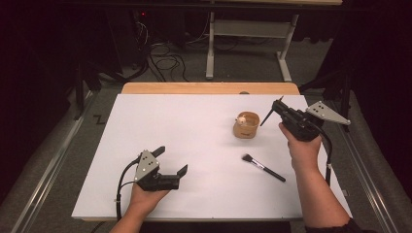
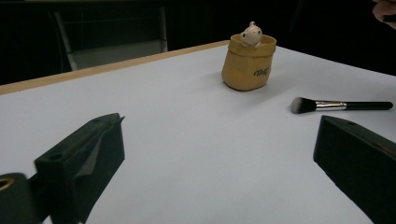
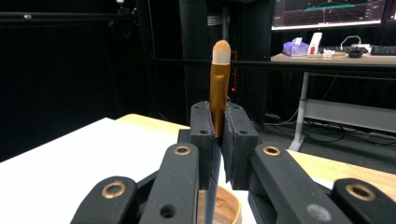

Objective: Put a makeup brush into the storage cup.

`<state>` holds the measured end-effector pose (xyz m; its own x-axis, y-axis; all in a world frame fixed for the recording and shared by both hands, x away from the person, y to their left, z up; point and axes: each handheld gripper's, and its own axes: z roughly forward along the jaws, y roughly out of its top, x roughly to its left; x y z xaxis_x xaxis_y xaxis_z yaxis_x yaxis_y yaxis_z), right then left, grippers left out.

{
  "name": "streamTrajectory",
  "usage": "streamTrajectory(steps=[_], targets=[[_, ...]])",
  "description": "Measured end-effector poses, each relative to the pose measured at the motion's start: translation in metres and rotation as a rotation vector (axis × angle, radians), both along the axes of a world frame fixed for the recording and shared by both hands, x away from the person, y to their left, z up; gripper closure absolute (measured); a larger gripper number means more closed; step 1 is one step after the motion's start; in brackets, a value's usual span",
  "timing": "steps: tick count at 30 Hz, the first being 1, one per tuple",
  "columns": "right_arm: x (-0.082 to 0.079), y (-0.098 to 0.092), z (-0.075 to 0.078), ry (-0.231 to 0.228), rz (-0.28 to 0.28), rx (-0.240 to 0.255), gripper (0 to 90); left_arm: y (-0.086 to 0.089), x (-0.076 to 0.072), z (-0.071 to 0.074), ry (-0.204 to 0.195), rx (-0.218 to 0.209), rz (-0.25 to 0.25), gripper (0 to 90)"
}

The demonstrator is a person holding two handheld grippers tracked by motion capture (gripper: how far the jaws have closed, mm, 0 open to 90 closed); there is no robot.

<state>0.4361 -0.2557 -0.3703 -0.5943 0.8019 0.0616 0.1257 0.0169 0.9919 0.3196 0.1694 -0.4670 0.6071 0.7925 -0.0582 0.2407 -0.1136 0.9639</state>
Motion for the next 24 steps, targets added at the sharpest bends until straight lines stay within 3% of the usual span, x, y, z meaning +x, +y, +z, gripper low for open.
streamTrajectory(steps=[7, 24], targets=[[0.012, 0.011, -0.001, 0.005, 0.005, -0.011, 85.0, 0.000, 0.001, -0.001, 0.013, 0.001, -0.008, 0.2], [0.040, 0.027, -0.003, 0.033, -0.026, -0.013, 85.0, 0.000, -0.001, 0.001, -0.005, 0.012, -0.013, 0.2]])
